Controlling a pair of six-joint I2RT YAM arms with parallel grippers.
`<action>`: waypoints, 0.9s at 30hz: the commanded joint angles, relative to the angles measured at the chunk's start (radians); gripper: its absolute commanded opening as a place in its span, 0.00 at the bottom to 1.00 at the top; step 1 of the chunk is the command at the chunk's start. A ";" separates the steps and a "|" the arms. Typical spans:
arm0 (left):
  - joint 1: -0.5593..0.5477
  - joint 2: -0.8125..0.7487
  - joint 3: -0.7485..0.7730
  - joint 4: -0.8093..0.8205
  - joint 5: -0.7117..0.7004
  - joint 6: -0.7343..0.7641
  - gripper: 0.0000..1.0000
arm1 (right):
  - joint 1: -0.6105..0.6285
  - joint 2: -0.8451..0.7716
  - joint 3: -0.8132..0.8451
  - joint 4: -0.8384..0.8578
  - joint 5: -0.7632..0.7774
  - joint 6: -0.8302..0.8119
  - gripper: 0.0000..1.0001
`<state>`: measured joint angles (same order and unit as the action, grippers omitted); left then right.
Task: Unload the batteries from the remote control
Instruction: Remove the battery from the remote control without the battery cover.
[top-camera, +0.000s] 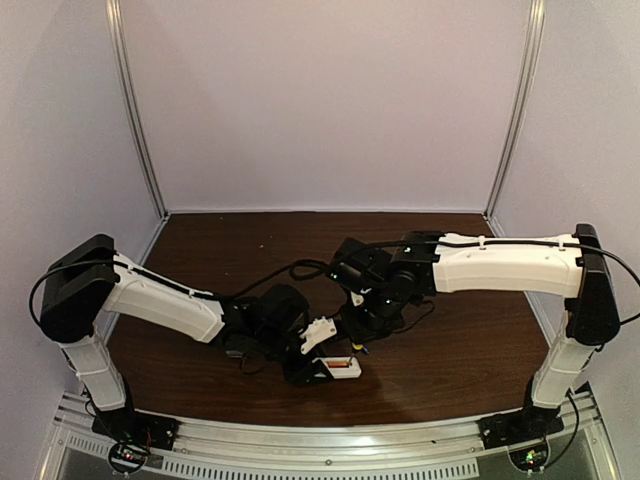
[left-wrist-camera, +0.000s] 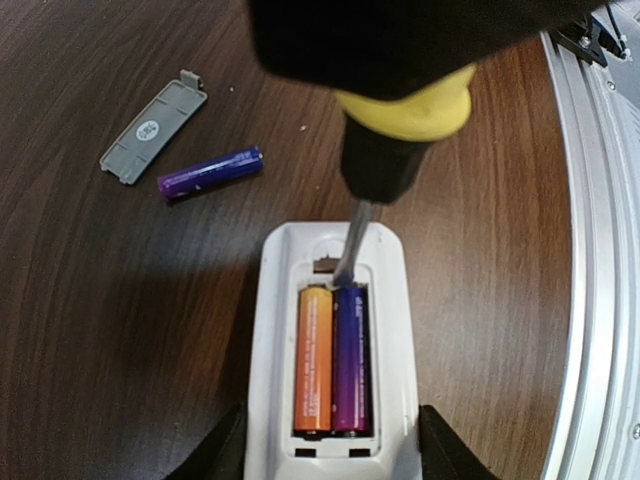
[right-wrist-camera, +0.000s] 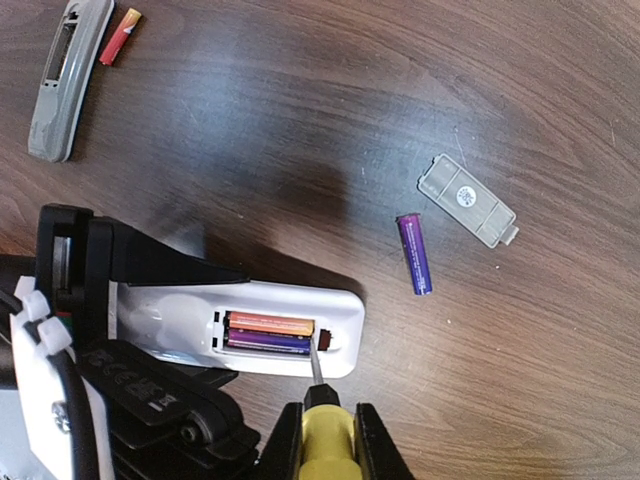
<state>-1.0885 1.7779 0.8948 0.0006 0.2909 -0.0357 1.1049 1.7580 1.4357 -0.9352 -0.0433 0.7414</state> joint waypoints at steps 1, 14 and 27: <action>-0.014 -0.002 0.013 -0.039 0.000 0.008 0.00 | 0.069 0.076 -0.034 0.104 -0.010 -0.084 0.00; -0.013 0.009 0.008 0.023 0.127 0.023 0.00 | 0.066 0.077 -0.138 0.333 -0.011 -0.073 0.00; 0.014 0.037 0.050 0.015 0.197 0.026 0.00 | -0.041 -0.116 -0.501 0.757 -0.237 0.015 0.00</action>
<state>-1.0584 1.7882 0.8852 -0.0319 0.3298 -0.0185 1.0782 1.6032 1.0588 -0.3908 -0.0891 0.7238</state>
